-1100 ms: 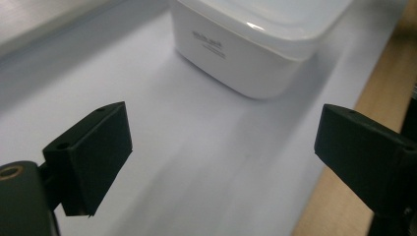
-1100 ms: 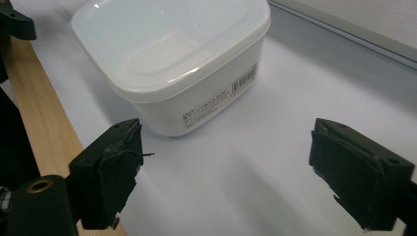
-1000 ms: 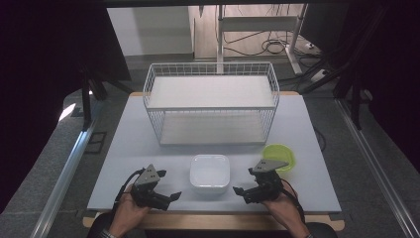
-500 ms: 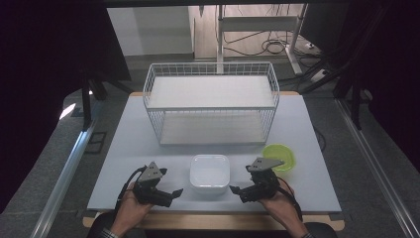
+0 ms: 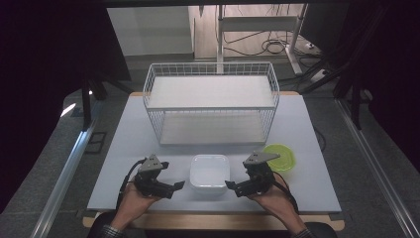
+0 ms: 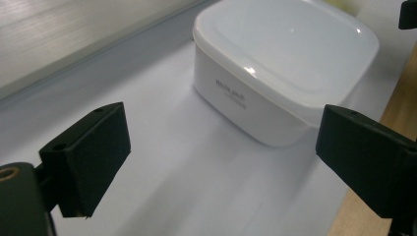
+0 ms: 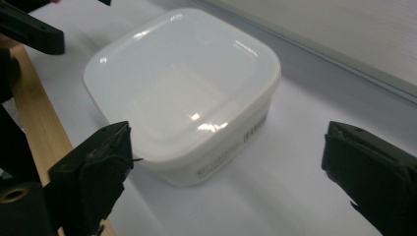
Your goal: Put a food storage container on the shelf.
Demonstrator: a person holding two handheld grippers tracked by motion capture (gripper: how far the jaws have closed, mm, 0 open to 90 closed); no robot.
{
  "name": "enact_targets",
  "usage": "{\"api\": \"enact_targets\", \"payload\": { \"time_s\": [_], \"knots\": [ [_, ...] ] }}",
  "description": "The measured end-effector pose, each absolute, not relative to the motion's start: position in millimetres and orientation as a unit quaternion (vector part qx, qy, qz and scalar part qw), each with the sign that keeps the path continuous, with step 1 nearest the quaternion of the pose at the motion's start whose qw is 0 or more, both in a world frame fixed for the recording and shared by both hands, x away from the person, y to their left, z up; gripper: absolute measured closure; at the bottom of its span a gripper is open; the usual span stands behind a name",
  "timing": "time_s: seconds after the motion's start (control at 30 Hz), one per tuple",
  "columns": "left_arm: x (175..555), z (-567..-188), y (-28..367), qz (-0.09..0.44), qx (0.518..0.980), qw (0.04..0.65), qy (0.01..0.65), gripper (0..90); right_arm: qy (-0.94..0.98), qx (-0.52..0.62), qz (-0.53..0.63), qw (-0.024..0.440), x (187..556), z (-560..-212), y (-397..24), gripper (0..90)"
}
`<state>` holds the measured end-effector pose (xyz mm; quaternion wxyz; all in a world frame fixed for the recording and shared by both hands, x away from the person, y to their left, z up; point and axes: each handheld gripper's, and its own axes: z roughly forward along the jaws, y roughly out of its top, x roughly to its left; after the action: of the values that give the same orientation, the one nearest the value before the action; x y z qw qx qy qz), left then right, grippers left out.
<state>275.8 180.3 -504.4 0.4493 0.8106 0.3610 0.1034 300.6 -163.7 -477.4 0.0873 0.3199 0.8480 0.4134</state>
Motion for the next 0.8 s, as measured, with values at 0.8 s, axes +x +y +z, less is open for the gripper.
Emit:
{"api": "enact_targets", "payload": {
  "time_s": [0.8],
  "knots": [
    [314.1,-512.6,140.6,-0.02,0.826,0.461,0.324,14.8,0.841,0.352,0.411,-0.011,331.2,-491.4,-143.6,26.0]
  ]
}}
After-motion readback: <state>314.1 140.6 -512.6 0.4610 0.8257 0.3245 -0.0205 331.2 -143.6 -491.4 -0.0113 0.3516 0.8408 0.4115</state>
